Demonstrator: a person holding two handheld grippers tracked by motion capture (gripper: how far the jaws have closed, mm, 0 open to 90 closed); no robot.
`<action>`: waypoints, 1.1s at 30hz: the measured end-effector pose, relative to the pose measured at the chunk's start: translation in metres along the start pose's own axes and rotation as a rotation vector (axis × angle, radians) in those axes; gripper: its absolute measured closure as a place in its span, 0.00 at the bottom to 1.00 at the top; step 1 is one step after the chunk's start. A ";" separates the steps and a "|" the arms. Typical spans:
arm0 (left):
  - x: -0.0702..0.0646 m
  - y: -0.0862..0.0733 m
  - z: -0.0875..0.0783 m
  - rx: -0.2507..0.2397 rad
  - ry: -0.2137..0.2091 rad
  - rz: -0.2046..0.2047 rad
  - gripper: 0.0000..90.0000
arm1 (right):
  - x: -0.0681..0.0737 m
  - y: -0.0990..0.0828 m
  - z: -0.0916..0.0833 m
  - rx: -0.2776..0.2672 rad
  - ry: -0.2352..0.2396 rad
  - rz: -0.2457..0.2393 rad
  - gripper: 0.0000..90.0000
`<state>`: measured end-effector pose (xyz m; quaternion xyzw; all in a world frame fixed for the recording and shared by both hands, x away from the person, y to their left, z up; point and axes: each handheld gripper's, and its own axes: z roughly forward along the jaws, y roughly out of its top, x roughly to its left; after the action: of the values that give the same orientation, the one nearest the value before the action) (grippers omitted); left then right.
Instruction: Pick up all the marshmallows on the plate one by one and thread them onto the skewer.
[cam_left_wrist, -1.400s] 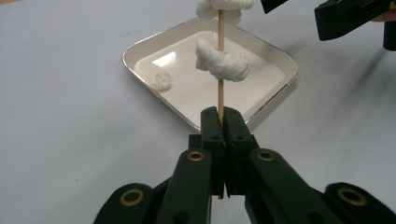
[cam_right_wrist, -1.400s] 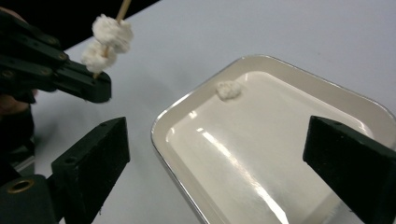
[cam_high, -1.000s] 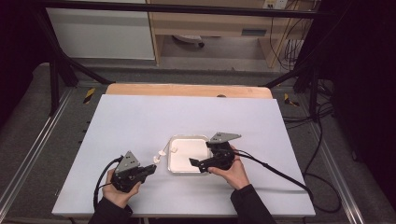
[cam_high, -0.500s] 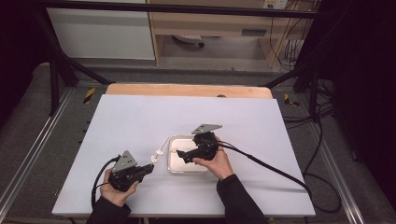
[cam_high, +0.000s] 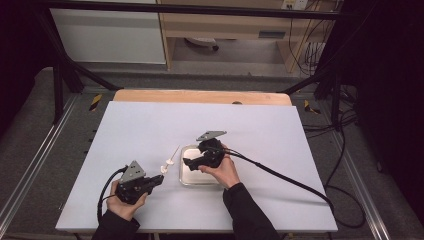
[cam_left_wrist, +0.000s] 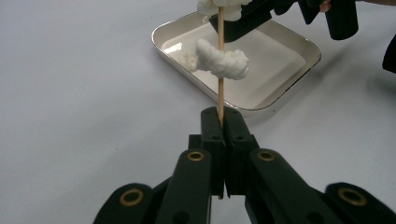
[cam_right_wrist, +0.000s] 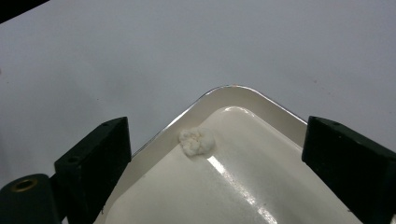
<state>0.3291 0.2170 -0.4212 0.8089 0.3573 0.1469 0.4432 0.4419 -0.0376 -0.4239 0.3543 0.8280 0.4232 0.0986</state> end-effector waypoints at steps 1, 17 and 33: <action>0.000 0.000 0.000 0.001 0.001 0.000 0.99 | 0.001 0.000 0.002 0.002 0.003 -0.001 0.12; 0.000 -0.001 0.001 0.002 0.000 0.002 0.99 | 0.004 0.001 0.023 0.041 0.017 -0.010 0.42; -0.001 -0.001 0.003 0.008 -0.003 0.006 0.99 | 0.002 -0.006 0.036 0.054 0.035 -0.061 0.61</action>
<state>0.3297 0.2150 -0.4233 0.8118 0.3549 0.1456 0.4403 0.4541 -0.0158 -0.4512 0.3238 0.8513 0.4035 0.0873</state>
